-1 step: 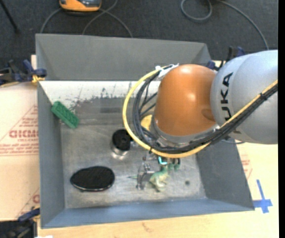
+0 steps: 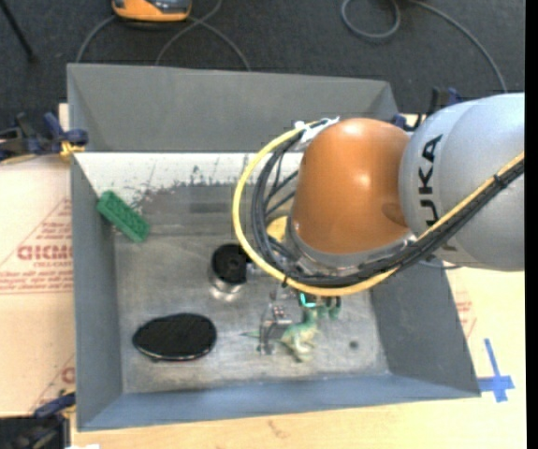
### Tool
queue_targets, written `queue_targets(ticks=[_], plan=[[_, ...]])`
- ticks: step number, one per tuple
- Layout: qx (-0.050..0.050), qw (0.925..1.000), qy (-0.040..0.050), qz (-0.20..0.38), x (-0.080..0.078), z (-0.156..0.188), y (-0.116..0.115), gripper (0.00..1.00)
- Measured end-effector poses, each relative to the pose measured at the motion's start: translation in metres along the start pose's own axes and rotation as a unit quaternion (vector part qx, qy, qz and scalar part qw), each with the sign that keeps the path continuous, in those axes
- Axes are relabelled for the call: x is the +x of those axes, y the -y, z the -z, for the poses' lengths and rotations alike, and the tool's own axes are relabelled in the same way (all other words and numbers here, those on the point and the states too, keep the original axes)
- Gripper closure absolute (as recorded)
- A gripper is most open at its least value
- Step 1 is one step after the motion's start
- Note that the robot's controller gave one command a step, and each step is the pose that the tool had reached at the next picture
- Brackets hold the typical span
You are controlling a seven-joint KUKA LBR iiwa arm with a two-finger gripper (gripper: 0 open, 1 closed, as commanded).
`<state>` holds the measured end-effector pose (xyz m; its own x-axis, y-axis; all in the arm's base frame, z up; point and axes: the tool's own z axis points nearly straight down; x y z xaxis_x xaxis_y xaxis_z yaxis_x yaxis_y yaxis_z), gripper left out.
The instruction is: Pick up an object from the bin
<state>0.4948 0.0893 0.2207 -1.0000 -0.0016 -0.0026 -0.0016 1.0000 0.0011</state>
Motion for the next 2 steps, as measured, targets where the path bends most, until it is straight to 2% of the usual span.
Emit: queue_targets(ticks=[1, 2], plan=[[0.000, 0.9999, 0.0043, 0.013, -0.001, -0.044, -0.012, 0.00], [0.000, 0.9960, 0.0004, 0.089, 0.004, -0.098, 0.010, 0.00]])
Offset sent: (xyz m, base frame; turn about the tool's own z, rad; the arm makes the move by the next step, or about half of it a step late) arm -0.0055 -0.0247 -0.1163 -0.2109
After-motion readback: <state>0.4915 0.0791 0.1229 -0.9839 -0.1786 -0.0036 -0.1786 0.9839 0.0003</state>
